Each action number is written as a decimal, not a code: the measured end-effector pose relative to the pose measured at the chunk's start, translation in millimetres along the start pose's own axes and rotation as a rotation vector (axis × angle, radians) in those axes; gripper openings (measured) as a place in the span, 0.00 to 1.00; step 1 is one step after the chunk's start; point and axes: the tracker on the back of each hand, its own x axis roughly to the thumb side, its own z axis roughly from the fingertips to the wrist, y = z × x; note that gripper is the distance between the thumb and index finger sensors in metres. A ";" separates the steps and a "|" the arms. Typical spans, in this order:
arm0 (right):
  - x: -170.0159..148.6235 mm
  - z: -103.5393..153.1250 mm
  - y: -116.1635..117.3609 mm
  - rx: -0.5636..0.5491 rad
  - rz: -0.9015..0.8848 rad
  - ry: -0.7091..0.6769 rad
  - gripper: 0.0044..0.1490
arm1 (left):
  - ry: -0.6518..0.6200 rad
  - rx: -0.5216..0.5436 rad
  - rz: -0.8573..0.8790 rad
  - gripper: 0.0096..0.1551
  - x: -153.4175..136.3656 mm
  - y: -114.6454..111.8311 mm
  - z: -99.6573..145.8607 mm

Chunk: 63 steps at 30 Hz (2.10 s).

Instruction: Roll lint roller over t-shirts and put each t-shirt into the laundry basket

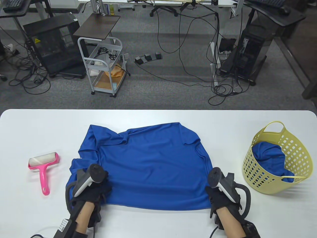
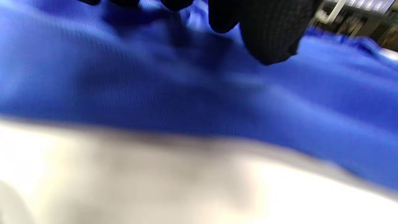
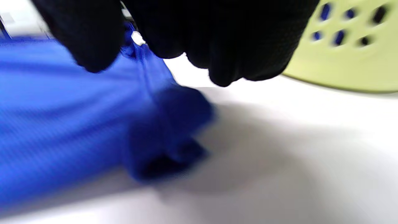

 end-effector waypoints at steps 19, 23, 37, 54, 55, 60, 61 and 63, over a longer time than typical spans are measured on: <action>-28.8 -14.7 -1.1 0.096 0.225 0.345 0.26 | 0.035 -0.053 -0.015 0.43 -5.7 -9.7 -5.0; 13.0 -5.3 -38.5 -0.182 0.101 0.180 0.26 | 0.030 -0.054 -0.020 0.42 -5.3 -10.6 -5.4; 138.8 -170.4 -59.8 0.005 0.080 0.038 0.43 | 0.013 -0.052 -0.025 0.42 -5.8 -14.6 -4.9; 83.2 -169.6 -86.9 -0.320 -0.322 0.139 0.45 | 0.007 -0.071 -0.030 0.42 -4.1 -17.2 -4.8; 86.0 -162.0 -86.9 -0.312 -0.291 0.099 0.44 | 0.008 -0.071 -0.029 0.42 -4.2 -17.2 -4.9; 90.3 -101.7 -80.3 -0.251 -0.135 -0.095 0.41 | 0.011 -0.059 -0.009 0.42 -6.6 -16.0 -4.4; 88.2 -85.1 -75.1 -0.221 -0.114 -0.132 0.41 | 0.009 -0.065 0.013 0.42 -9.0 -14.3 -4.9; 81.7 -56.1 -61.0 -0.149 -0.089 -0.196 0.42 | 0.015 -0.062 0.064 0.42 -16.4 -6.6 -3.4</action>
